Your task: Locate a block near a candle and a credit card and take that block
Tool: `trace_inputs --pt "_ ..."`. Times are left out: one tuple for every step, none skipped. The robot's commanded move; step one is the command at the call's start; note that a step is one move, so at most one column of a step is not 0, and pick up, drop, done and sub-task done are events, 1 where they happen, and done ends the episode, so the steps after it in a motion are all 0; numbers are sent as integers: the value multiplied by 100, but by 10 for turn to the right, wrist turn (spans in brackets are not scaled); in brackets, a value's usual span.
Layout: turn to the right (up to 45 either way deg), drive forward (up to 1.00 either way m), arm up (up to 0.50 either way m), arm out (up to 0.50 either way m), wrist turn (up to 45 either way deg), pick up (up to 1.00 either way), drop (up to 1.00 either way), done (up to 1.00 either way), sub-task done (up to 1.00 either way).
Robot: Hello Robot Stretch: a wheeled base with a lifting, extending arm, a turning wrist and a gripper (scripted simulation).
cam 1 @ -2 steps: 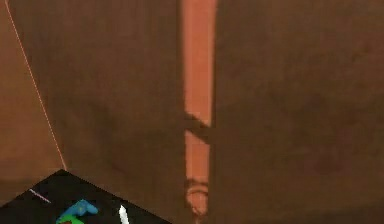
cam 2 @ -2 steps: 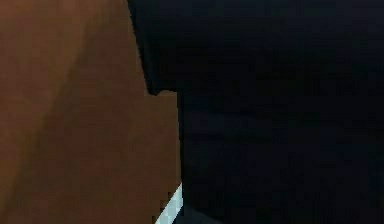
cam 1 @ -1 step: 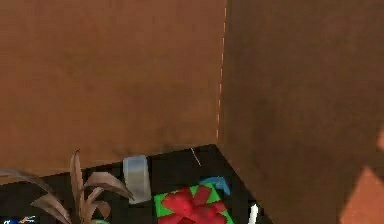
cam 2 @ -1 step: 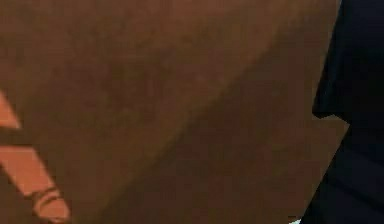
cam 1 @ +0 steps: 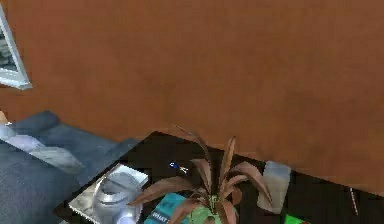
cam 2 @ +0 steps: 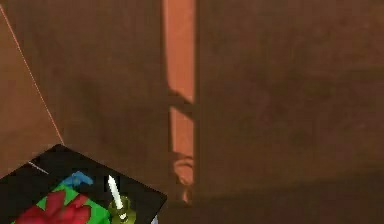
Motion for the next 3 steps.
trace_inputs --pt "-450 0 0 0 0 0 0 0 0" --pt "-150 0 0 0 0 0 0 0 0" --pt "0 0 50 0 0 0 0 0 0"
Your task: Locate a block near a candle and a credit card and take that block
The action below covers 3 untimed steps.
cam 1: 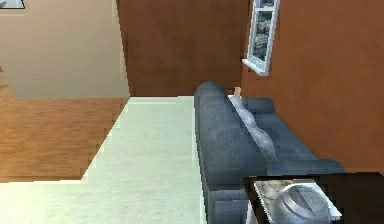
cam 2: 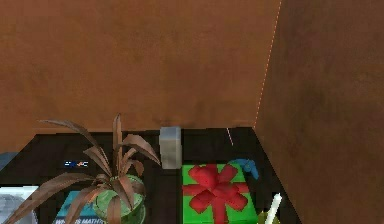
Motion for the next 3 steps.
trace_inputs --pt "0 0 22 0 0 0 0 0 0" --pt "0 0 0 46 0 0 0 0 0" --pt "0 0 0 0 450 0 0 0 0"
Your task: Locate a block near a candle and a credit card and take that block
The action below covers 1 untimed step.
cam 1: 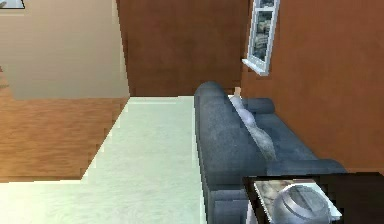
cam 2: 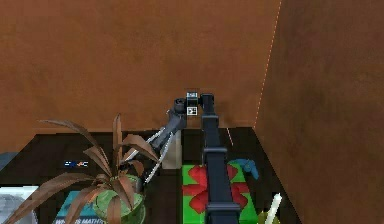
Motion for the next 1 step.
trace_inputs --pt "0 0 0 0 450 0 0 0 0"
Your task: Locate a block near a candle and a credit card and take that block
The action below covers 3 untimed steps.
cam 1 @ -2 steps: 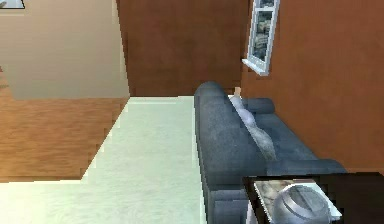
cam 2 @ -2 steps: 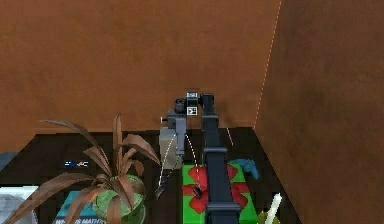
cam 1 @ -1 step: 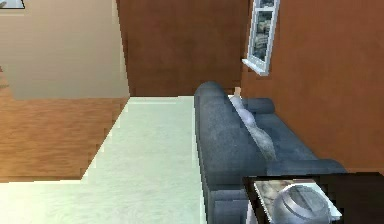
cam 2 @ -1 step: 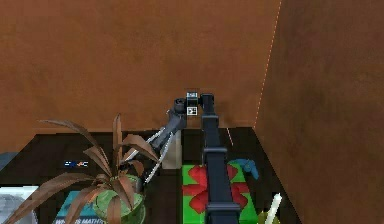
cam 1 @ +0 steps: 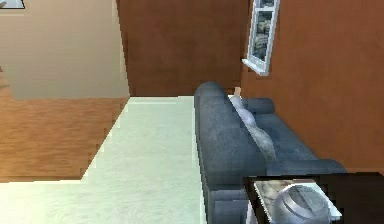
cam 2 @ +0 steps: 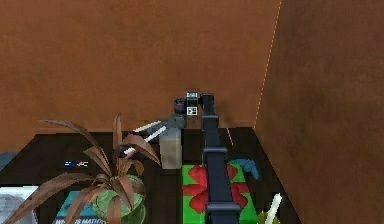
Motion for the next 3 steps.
trace_inputs --pt "0 0 0 0 450 0 0 0 0" --pt "0 0 0 0 270 0 0 0 0" --pt "0 0 -30 0 0 0 0 0 0"
